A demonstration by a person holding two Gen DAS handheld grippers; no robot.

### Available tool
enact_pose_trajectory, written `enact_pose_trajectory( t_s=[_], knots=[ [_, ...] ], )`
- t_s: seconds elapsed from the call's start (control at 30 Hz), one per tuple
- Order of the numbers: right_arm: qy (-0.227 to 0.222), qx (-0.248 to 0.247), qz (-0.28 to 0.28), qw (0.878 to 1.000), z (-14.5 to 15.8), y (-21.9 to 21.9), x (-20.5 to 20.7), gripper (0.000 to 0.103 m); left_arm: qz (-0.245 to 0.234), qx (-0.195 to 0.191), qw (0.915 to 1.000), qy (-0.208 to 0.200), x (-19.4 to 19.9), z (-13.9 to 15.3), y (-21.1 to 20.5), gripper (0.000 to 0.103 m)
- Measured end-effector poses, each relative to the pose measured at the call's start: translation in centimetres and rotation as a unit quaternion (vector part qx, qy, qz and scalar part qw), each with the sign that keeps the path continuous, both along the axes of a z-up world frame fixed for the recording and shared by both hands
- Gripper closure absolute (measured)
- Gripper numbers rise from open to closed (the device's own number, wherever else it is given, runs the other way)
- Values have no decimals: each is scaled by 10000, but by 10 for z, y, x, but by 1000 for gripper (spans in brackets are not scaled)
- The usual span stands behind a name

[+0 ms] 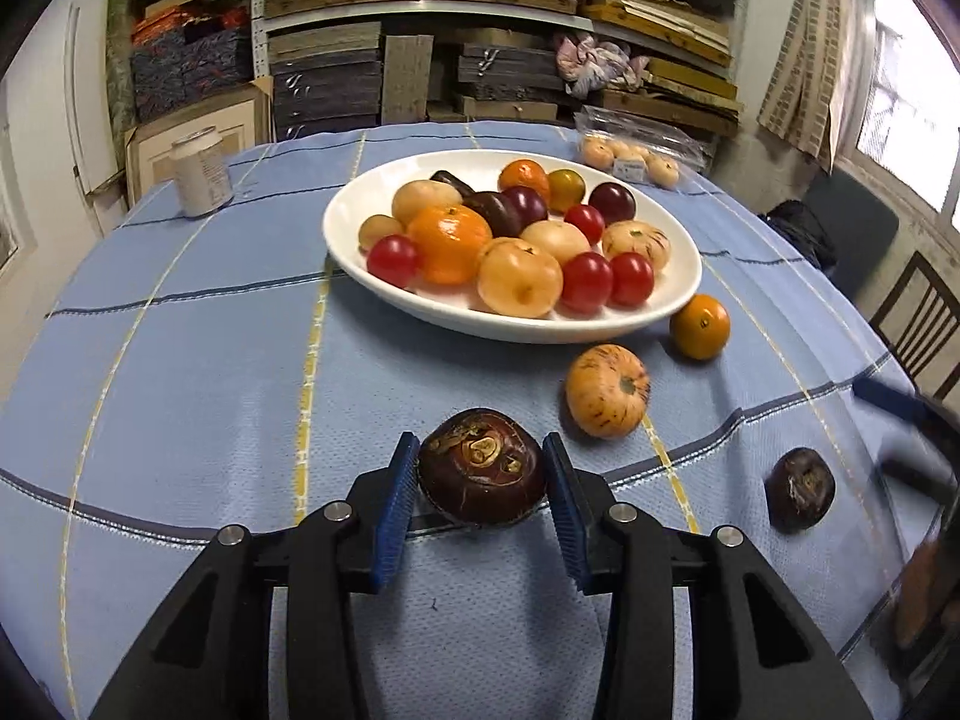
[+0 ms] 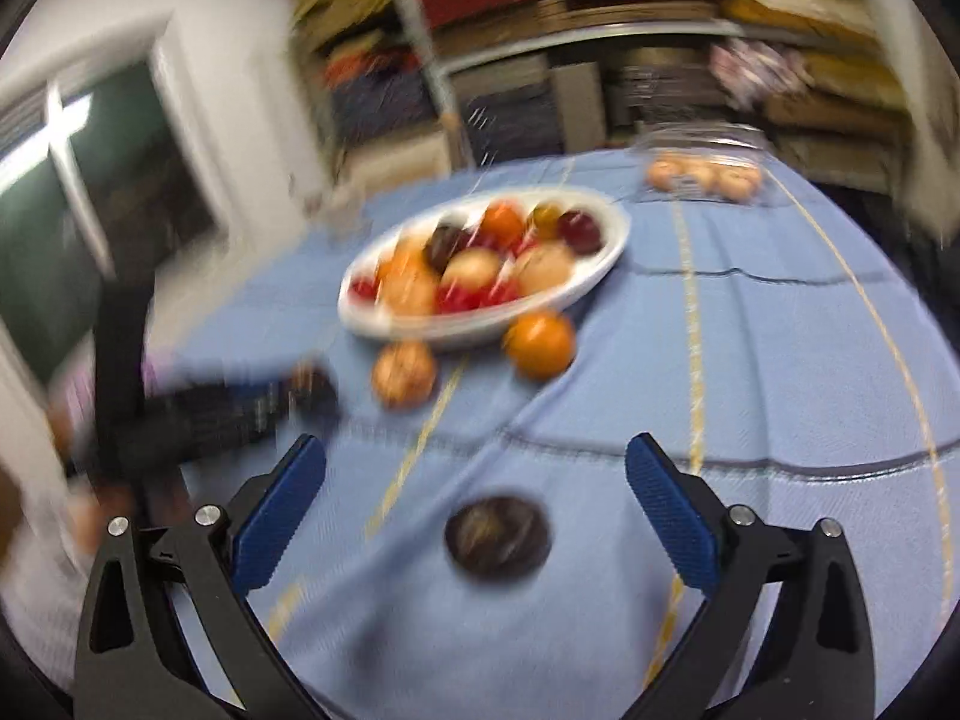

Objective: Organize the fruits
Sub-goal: 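Grasp another dark round fruit with the right tool while the left tool holds its fruit, then carry both dark fruits onto the white plate and open both tools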

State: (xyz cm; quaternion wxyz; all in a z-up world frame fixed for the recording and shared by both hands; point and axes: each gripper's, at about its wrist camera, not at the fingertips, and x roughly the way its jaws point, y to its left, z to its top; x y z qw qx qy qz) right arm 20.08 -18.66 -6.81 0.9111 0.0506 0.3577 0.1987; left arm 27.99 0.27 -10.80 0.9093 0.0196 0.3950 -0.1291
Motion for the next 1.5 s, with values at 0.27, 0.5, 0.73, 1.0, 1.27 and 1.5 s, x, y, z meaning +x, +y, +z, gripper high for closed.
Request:
enact_pose_trajectory(
  t_s=[0.27, 0.5, 0.73, 1.0, 1.27, 1.5],
  knots=[
    [343, -520, -205, 9978, -15, 7, 0, 33, -45, 37, 10000, -26, -3, 2, 0, 61],
    [462, -765, -174, 9958, -22, 13, 5, 38, -105, 74, 9999, 1, -5, 0, -4, 61],
    [541, -941, -98, 9940, -25, 20, 6, 59, -119, 108, 9998, 74, -4, -4, -6, 61],
    [506, -565, -152, 9970, -21, 8, 5, 59, -133, 95, 9999, 53, -5, -3, -7, 61],
    [251, -293, -47, 9992, 3, 3, 20, 59, -47, -207, 9996, -184, 9, 29, -1, 61],
    [-192, -388, -62, 9990, 52, 15, 88, 59, 102, -116, 9996, -233, 78, 64, -8, 61]
  ],
)
